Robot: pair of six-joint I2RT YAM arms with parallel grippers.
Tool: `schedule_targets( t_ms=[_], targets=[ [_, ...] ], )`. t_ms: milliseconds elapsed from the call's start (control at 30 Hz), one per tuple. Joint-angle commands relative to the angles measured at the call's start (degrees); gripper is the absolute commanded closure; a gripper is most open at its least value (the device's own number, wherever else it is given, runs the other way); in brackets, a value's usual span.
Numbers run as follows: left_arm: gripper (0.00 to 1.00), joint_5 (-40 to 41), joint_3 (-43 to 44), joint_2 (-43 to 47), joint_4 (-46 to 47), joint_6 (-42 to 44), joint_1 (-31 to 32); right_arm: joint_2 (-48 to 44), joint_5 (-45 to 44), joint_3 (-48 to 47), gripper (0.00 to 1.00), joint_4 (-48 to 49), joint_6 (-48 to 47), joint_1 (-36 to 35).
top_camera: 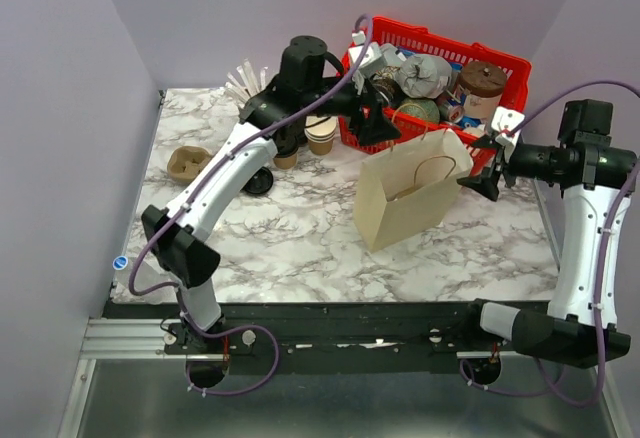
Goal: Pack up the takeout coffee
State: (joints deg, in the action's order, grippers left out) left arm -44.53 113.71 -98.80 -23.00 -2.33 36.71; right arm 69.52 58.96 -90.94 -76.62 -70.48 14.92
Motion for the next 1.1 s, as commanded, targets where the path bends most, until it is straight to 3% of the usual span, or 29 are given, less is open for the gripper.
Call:
schedule_targets(
  t_ms=[0, 133, 200, 300, 400, 433, 467, 500, 633, 767, 900, 1067],
  targets=[
    [0.07, -2.14, 1.6, -4.55, -2.48, 3.63, 0.12, 1.14, 3.35, 1.2, 0.14, -10.4, -5.11, -1.73],
    [0.12, -2.75, 4.85, -8.41, -1.08, 3.83, 0.29, 3.43, 5.2, -0.55, 0.25, -9.69, -2.13, -3.22],
    [0.15, -3.54, 6.96, -10.7, -0.47, 3.3, 0.29, 4.57, 5.64, -2.3, 0.35, -10.04, -0.81, -4.54],
    [0.31, -4.68, 9.42, -13.16, 0.85, 2.59, 0.29, 4.93, 5.38, -3.8, 0.46, -10.65, 0.25, -6.82],
    [0.57, -6.26, 10.65, -14.66, 2.44, 0.92, 0.56, 3.97, 4.41, -3.37, 0.47, -10.74, 1.13, -9.99],
    [0.82, -6.62, 10.92, -14.84, 2.61, 0.92, 0.56, 3.44, 4.06, -2.76, 0.47, -10.74, 1.31, -10.87],
    [0.95, -6.44, 11.27, -15.01, 2.44, 1.1, 0.56, 3.17, 3.54, -2.23, 0.46, -10.57, 1.74, -12.18],
    [1.0, -6.27, 11.44, -15.01, 2.53, 1.88, 0.47, 2.65, 3.44, -1.88, 0.45, -9.78, 2.36, -12.71],
    [1.0, -5.39, 17.58, -15.54, -3.87, 10.49, -0.23, 0.8, 4.85, -2.92, 0.32, -3.73, 11.39, -13.07],
    [1.0, -4.6, 24.27, -13.71, -12.32, 19.53, -1.03, -0.25, 5.46, -10.73, 0.19, 1.99, 23.59, -13.07],
    [1.0, -3.37, 18.93, -8.87, -16.45, 30.08, -0.85, -3.68, 6.96, -11.9, 0.09, 11.28, 32.67, -13.07],
    [1.0, -3.02, 5.26, -2.65, -26.55, 41.95, 1.96, -9.65, 2.23, -3.12, 0.08, 23.87, 43.48, -13.07]
  ],
)
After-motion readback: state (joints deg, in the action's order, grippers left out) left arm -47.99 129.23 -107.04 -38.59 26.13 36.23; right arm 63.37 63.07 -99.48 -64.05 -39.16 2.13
